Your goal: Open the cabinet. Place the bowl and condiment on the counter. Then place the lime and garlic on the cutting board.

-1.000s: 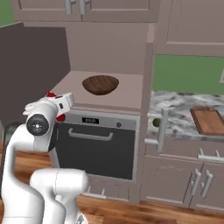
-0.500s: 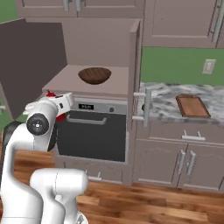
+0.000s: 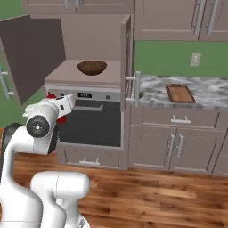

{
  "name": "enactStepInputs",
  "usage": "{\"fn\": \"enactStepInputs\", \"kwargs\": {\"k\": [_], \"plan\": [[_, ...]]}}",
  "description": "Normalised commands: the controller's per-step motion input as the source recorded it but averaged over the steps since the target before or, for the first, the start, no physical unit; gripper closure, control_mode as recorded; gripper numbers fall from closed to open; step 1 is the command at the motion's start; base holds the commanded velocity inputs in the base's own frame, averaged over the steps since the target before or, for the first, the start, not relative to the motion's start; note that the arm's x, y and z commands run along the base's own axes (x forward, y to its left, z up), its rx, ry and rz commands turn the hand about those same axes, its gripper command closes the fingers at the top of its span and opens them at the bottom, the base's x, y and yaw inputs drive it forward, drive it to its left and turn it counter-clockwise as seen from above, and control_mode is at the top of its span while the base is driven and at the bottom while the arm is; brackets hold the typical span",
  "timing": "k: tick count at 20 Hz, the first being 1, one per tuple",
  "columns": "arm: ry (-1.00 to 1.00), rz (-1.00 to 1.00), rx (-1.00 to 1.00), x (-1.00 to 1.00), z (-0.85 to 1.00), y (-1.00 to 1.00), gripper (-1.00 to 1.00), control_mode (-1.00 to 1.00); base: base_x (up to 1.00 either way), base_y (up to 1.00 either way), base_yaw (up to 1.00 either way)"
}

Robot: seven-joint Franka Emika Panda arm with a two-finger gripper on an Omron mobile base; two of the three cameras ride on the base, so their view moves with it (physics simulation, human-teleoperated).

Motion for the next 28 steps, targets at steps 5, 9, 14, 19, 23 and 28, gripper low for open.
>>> {"fn": "enactStepInputs", "kwargs": {"k": [5,9,14,19,23,28], "plan": [[0.00,0.00,0.00,0.00,0.00,0.00,1.00,1.00,-0.43,-0.65,-0.14],[0.00,0.00,0.00,0.00,0.00,0.00,1.00,1.00,-0.32,-0.69,-0.16],[0.00,0.00,0.00,0.00,0.00,0.00,1.00,1.00,-0.31,-0.69,-0.16],[0.00,0.00,0.00,0.00,0.00,0.00,1.00,1.00,-0.32,-0.69,-0.15],[0.00,0.00,0.00,0.00,0.00,0.00,1.00,1.00,-0.31,-0.66,-0.14],[0.00,0.00,0.00,0.00,0.00,0.00,1.00,1.00,-0.06,-0.64,-0.11]]}}
